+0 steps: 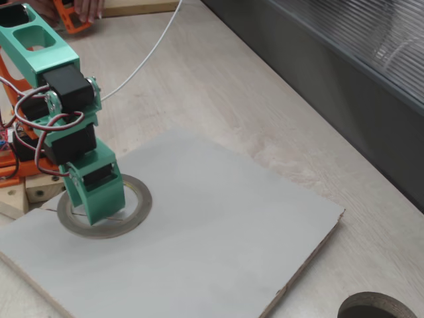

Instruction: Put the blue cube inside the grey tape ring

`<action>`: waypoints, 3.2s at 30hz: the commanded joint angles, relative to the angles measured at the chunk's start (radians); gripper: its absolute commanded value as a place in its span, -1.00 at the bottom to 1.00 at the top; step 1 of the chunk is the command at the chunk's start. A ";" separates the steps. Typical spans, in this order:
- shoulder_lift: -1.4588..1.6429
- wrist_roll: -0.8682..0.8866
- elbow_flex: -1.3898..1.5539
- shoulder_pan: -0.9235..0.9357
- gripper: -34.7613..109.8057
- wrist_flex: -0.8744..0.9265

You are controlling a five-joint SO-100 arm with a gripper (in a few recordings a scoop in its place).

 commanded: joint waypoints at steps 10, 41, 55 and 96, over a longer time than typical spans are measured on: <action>0.044 0.003 -0.216 -0.008 0.03 0.127; -0.075 0.008 -0.749 -0.008 -0.57 0.683; -0.032 0.006 -0.676 0.006 -0.48 0.689; 0.219 0.003 -0.391 0.172 -0.47 0.676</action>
